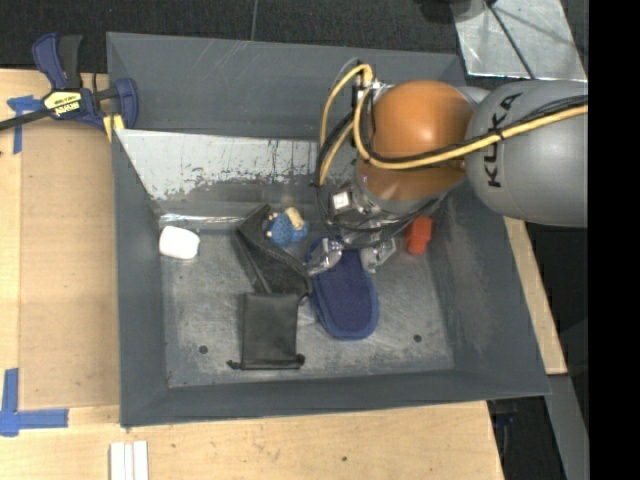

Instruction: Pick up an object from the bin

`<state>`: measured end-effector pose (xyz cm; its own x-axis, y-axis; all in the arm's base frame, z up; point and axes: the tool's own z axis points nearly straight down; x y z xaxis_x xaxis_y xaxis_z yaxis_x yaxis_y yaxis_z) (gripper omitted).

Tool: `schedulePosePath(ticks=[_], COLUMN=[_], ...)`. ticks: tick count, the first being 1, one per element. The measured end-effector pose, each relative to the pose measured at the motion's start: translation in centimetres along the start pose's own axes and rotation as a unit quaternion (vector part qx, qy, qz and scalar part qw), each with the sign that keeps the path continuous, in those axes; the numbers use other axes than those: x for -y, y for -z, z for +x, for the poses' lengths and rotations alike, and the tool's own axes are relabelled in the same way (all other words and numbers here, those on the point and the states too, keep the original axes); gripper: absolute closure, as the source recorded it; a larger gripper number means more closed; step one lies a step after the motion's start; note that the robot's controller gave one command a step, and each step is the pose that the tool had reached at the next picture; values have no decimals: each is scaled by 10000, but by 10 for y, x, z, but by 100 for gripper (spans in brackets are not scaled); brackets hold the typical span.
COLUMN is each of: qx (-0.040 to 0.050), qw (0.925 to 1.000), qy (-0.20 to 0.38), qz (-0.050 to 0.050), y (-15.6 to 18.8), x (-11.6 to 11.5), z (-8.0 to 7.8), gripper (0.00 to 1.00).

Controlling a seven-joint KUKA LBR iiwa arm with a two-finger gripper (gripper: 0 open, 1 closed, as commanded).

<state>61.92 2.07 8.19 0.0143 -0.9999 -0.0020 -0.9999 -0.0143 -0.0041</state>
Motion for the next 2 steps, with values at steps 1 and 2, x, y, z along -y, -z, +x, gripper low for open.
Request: schedulePosePath(ticks=[1, 2], qx=[0, -1], qw=[10000, 10000], qy=[-20, -36], qz=[8, 21], y=[26, 77], x=[1, 4], z=[0, -1], gripper=[100, 100])
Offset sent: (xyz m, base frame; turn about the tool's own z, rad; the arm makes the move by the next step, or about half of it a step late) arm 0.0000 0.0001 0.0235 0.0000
